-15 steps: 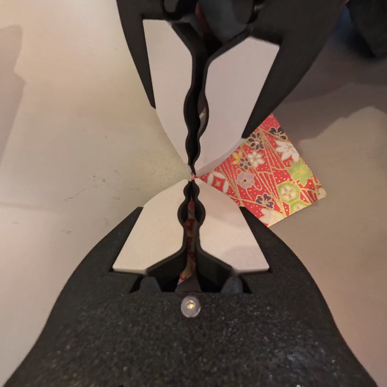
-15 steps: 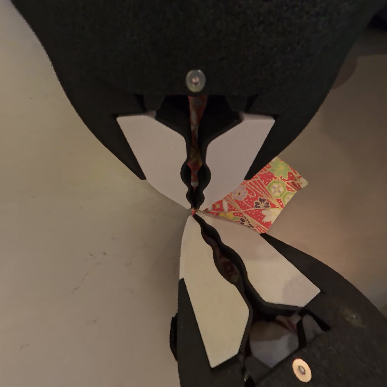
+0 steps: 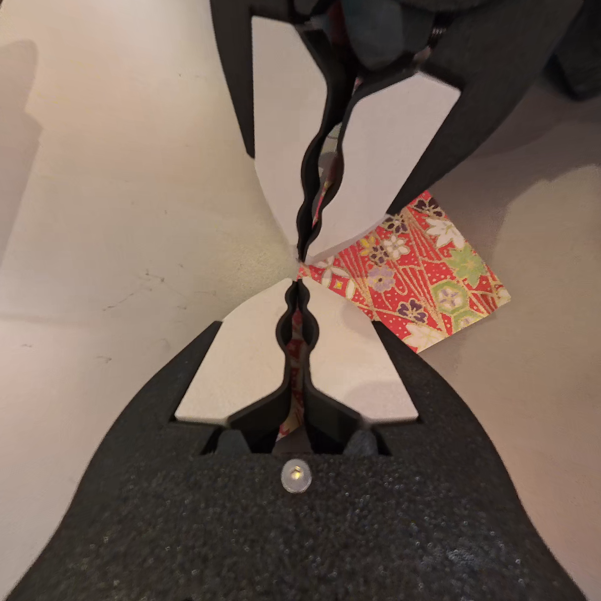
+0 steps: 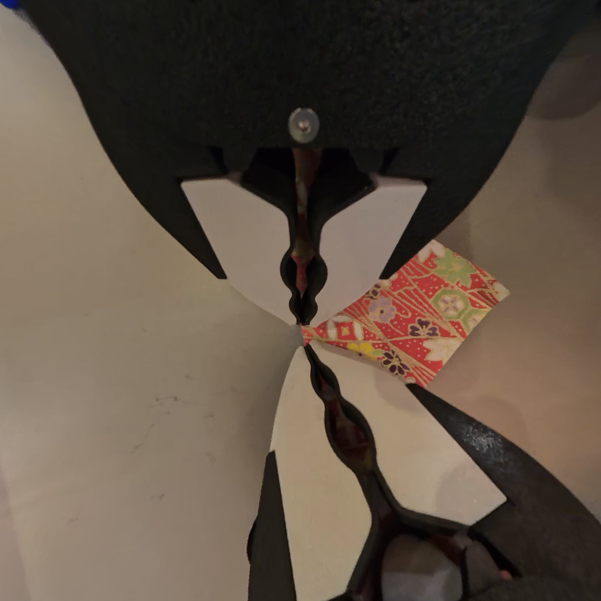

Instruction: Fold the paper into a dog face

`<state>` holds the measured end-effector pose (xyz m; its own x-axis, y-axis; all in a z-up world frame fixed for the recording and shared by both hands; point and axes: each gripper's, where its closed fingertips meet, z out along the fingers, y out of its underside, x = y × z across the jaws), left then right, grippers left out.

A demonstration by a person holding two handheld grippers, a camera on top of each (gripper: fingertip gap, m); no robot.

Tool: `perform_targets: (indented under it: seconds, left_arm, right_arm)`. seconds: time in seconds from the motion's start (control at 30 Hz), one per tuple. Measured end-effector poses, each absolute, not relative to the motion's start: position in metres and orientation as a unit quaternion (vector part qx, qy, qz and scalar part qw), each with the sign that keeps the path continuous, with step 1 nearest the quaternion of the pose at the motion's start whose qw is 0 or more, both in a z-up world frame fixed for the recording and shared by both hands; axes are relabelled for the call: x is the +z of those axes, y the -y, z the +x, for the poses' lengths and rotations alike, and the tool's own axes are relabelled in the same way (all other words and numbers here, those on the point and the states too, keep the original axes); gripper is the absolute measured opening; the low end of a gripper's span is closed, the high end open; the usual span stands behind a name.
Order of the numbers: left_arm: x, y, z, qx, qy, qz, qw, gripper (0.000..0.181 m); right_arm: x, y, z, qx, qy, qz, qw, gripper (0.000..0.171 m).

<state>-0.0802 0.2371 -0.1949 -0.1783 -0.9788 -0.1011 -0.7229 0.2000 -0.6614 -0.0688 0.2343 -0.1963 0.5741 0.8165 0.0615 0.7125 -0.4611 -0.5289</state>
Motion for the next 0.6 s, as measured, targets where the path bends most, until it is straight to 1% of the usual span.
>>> perform_targets:
  seconds: [0.17, 0.37, 0.6]
  left_arm:
    - [-0.195, -0.237, -0.081, -0.239, -0.73, -0.583, 0.266, 0.0]
    - [-0.195, -0.237, -0.081, -0.237, -0.729, -0.584, 0.267, 0.0]
    - [-0.195, -0.237, -0.081, -0.235, -0.729, -0.584, 0.269, 0.0]
  right_arm:
    - [-0.197, -0.231, -0.063, 0.083, 0.455, -0.846, 0.264, 0.0]
    - [-0.196, -0.222, -0.049, 0.023, 0.463, -0.845, 0.267, 0.0]
    - [-0.197, -0.206, -0.024, -0.004, 0.423, -0.864, 0.272, 0.0]
